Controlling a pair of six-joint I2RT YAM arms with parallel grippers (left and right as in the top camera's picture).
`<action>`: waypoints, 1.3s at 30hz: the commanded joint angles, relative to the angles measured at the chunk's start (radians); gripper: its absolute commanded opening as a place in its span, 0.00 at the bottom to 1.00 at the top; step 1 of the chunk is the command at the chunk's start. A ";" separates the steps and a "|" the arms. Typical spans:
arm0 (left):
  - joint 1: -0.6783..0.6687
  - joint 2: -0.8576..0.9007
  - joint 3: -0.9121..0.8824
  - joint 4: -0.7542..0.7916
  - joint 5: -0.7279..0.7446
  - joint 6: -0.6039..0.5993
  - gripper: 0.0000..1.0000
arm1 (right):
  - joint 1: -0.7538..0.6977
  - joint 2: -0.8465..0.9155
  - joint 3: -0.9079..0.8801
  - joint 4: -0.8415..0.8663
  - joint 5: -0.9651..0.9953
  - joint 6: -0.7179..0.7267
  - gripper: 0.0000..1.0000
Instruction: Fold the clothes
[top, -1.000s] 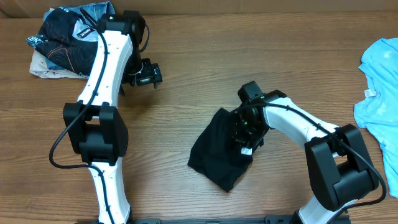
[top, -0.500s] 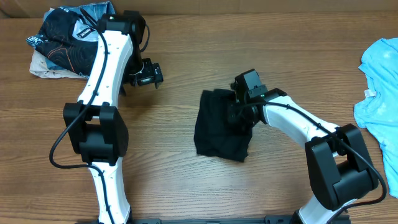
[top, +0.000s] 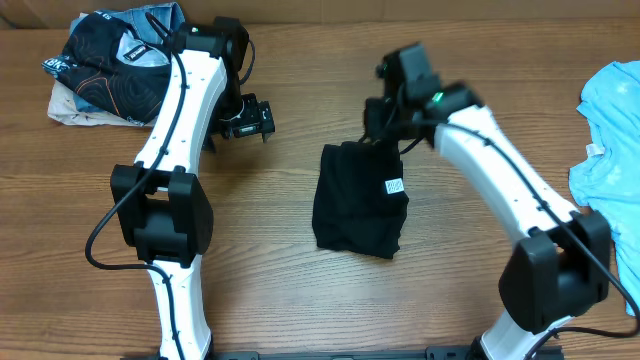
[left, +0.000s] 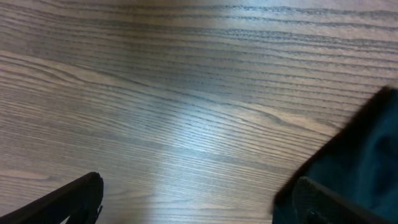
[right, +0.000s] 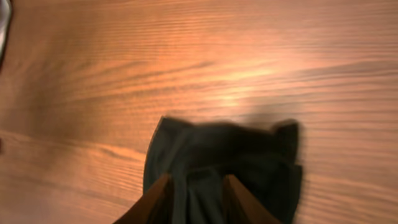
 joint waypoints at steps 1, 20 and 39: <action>-0.007 -0.034 -0.003 -0.002 0.011 -0.003 1.00 | -0.052 -0.003 0.199 -0.202 0.035 0.022 0.25; -0.007 -0.034 -0.003 -0.003 0.011 -0.004 1.00 | -0.134 -0.002 -0.184 -0.446 -0.014 0.154 0.04; -0.007 -0.034 -0.003 0.001 0.012 -0.004 1.00 | -0.106 -0.001 -0.475 -0.105 -0.241 0.180 0.04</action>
